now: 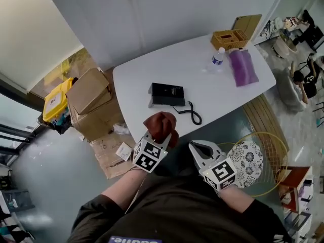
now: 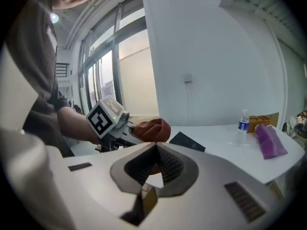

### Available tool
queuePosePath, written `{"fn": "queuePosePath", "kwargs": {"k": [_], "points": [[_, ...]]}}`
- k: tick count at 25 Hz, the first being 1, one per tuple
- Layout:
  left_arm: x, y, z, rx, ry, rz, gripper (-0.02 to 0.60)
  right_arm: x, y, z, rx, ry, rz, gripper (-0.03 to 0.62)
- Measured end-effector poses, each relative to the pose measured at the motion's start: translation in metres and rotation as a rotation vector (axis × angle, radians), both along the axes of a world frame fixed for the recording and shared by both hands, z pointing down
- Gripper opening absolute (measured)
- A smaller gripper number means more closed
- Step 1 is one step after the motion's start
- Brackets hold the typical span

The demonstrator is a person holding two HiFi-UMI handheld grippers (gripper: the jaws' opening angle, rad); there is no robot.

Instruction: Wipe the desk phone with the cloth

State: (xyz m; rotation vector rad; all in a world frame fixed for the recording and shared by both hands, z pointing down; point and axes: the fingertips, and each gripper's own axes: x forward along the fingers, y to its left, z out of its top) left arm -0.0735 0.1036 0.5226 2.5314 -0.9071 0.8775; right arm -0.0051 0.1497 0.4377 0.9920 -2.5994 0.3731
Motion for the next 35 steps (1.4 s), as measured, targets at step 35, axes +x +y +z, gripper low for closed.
{"fn": "queuePosePath", "kwargs": {"k": [35], "points": [[0.008, 0.032, -0.113, 0.184, 0.244, -0.285, 0.057, -0.009, -0.016, -0.021, 0.058, -0.004, -0.319, 0.026]]}}
